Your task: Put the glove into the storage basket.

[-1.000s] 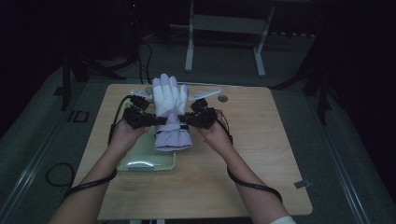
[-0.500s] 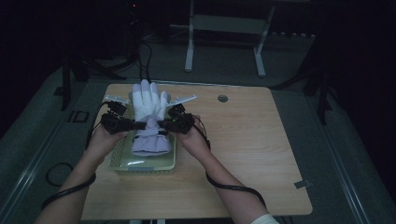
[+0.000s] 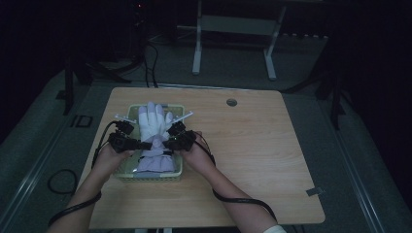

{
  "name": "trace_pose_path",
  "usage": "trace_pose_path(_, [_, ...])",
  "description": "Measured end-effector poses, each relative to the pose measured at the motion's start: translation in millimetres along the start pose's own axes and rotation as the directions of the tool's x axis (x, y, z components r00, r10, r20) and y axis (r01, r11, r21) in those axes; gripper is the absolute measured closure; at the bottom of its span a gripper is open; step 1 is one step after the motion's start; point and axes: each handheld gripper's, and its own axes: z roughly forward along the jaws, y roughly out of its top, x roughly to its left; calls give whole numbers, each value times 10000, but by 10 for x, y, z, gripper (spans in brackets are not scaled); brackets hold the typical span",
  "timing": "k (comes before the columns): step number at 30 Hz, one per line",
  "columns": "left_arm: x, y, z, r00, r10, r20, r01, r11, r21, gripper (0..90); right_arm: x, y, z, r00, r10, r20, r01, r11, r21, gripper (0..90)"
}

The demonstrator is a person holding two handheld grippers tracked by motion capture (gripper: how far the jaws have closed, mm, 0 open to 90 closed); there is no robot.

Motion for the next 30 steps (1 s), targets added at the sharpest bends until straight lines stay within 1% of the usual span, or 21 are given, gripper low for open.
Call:
trace_pose_path(3, [-29,14,29,9998,111,-157,-106,9996,259,727,39,0,14,9994,-169,289,162,9996,252,808])
trace_pose_path(5, [-41,21,53,9998,26,-218,-17,9992,411,724,52,0,20,9988,-263,402,246,9988,427,806])
trace_pose_path(6, [-53,25,64,9996,52,-289,-37,9987,515,724,49,-2,27,9988,-225,435,201,9984,533,806])
trace_pose_path(8, [-82,38,106,9988,99,-476,-57,9960,887,723,43,-11,46,9986,-198,499,158,9967,792,805])
trace_pose_path(12, [-104,56,167,9970,81,-772,16,9922,1244,711,20,-40,80,9986,-67,516,17,9952,980,795])
trace_pose_path(14, [-125,66,197,9944,248,-1027,-94,9890,1475,681,9,-53,99,9987,35,516,-87,9948,1017,772])
trace_pose_path(15, [-137,72,214,9920,336,-1218,-133,9865,1635,659,5,-60,109,9985,70,542,-126,9945,1042,760])
trace_pose_path(18, [-181,78,250,9854,610,-1587,-328,9840,1751,597,16,-64,101,9974,-255,668,189,9950,978,689])
trace_pose_path(19, [-190,78,264,9851,625,-1604,-343,9844,1727,582,12,-50,68,9964,-454,711,390,9952,894,681])
trace_pose_path(20, [-190,80,271,9844,652,-1634,-361,9839,1748,580,3,-33,37,9968,-452,662,399,9961,788,653])
trace_pose_path(21, [-192,80,274,9836,604,-1702,-309,9848,1711,569,-6,-19,8,9977,-449,498,412,9965,725,604])
trace_pose_path(22, [-197,82,275,9810,644,-1830,-338,9856,1657,552,-12,-13,-7,9980,-501,377,473,9963,722,587])
trace_pose_path(23, [-206,81,272,9793,674,-1908,-371,9867,1581,506,-15,-12,-31,9977,-584,345,557,9957,745,568])
trace_pose_path(24, [-210,83,254,9752,699,-2098,-397,9886,1449,467,-16,-16,-49,9974,-663,293,643,9957,665,553])
trace_pose_path(25, [-209,81,241,9751,623,-2130,-353,9911,1282,425,-30,-22,-76,9974,-692,174,683,9963,515,527])
trace_pose_path(26, [-207,79,220,9740,574,-2191,-342,9935,1086,379,-52,-22,-97,9985,-542,16,541,9979,355,493])
trace_pose_path(27, [-208,72,205,9723,531,-2275,-331,9953,909,309,-72,-24,-120,9988,-490,-97,491,9987,98,425])
trace_pose_path(28, [-215,58,179,9689,656,-2387,-534,9969,573,246,-86,-23,-137,9986,-511,-165,510,9987,-47,363])
trace_pose_path(29, [-220,53,166,9693,648,-2373,-576,9976,372,178,-102,-22,-171,9980,-512,-361,504,9985,-227,355])
trace_pose_path(30, [-223,47,144,9725,537,-2267,-538,9985,59,148,-112,-22,-196,9973,-536,-498,518,9980,-369,322])
